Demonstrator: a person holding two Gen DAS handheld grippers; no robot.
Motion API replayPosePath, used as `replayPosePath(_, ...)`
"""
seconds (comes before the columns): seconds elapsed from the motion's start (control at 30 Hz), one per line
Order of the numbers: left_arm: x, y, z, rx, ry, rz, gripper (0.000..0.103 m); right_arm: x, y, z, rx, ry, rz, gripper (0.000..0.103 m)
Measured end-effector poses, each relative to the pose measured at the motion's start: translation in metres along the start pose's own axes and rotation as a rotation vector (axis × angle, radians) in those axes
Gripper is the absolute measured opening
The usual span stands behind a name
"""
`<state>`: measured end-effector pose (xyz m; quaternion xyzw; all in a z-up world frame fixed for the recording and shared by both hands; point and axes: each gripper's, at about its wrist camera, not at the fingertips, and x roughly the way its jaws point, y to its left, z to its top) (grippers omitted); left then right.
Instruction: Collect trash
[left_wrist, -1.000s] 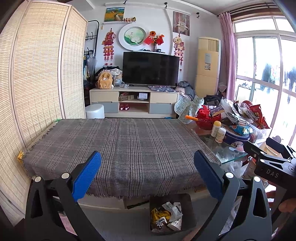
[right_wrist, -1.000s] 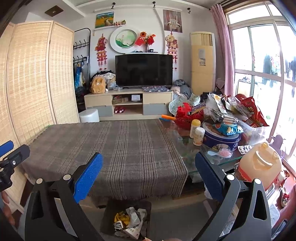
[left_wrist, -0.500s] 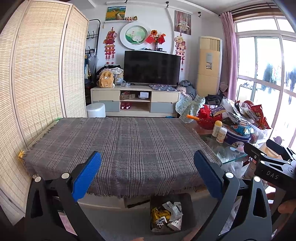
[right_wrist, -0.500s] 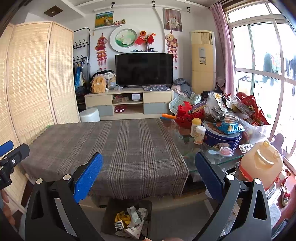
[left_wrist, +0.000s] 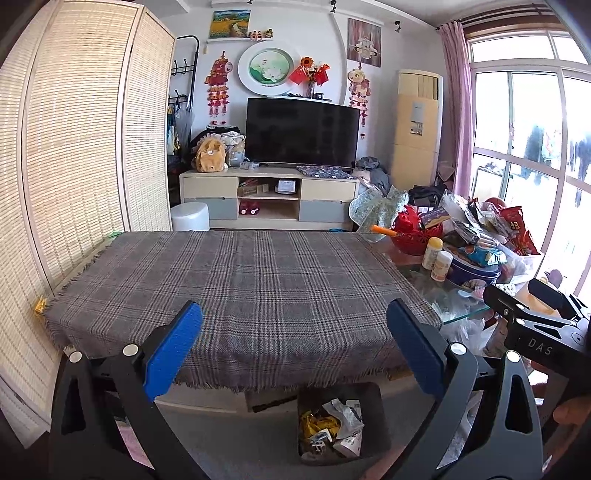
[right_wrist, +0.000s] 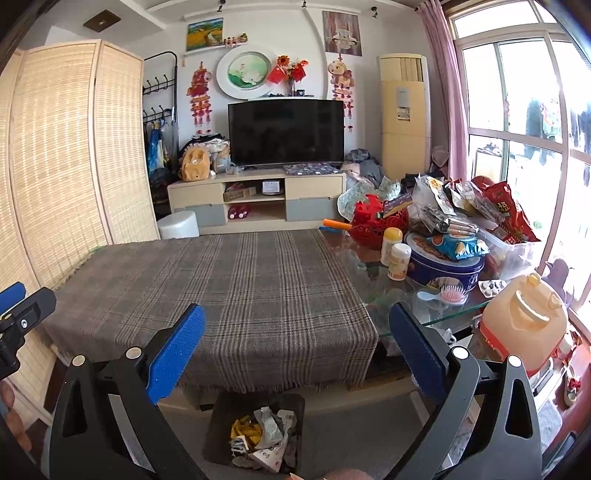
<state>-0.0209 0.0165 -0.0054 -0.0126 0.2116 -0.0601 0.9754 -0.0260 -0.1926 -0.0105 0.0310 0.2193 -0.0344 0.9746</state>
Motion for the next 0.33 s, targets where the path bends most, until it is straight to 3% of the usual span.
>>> replayPosePath(0.23,0.0015,0.0011,0.002,0.004,0.012,0.039,0.095,0.0012,-0.0009,-0.001,-0.006,0.002,0.002,0.1)
replayPosePath(0.33,0.0007,0.0018,0.0036,-0.001,0.018,0.015,0.095,0.0014,-0.0016,-0.0006,-0.006,0.005,-0.002,0.1)
